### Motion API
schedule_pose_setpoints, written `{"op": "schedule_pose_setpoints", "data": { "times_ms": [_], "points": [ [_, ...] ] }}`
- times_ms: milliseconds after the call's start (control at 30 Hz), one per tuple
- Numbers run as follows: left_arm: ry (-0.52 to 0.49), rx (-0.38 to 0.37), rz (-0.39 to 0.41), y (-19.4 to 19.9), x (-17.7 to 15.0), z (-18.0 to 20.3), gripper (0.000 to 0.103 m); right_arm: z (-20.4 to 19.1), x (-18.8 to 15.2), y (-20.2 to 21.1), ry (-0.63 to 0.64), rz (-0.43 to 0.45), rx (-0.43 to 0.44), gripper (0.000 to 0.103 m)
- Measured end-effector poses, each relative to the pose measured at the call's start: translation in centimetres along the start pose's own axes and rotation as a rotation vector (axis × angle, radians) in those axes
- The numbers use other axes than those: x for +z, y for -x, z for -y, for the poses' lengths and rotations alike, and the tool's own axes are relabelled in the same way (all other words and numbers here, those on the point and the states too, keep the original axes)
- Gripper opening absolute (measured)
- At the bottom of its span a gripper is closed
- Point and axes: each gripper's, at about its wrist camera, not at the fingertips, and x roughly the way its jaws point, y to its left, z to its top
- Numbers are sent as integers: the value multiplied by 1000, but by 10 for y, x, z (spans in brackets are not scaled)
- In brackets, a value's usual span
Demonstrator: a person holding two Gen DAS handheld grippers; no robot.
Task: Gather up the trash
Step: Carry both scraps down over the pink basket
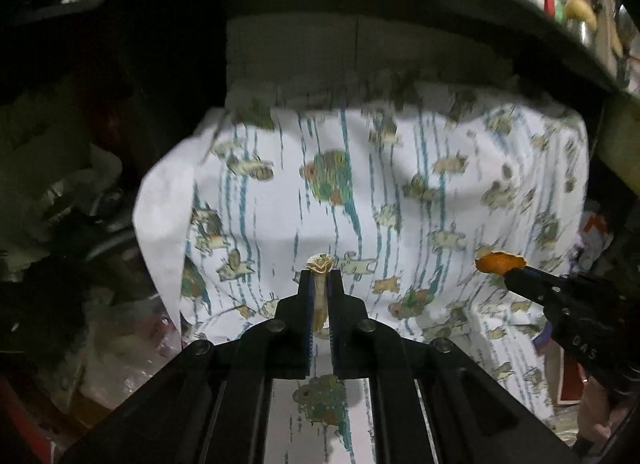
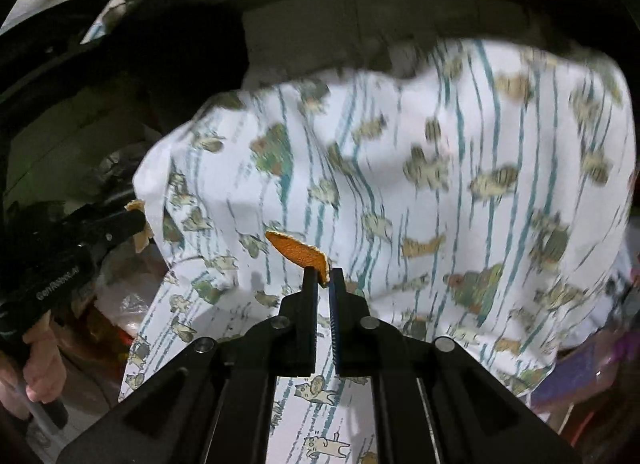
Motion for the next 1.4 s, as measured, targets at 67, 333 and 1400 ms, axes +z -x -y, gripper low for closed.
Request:
{"op": "schedule_pose_setpoints", "data": {
  "times_ms": [67, 333, 1400],
  "points": [
    [16, 17, -5, 15, 1, -7, 7, -6, 2, 12, -11, 16, 2, 5],
    [38, 18, 44, 97, -6, -12, 7, -38, -1, 80, -9, 57, 11, 6],
    [47, -100, -48, 226, -158, 19, 7, -97, -178, 171, -162, -214, 121, 6]
  ]
}}
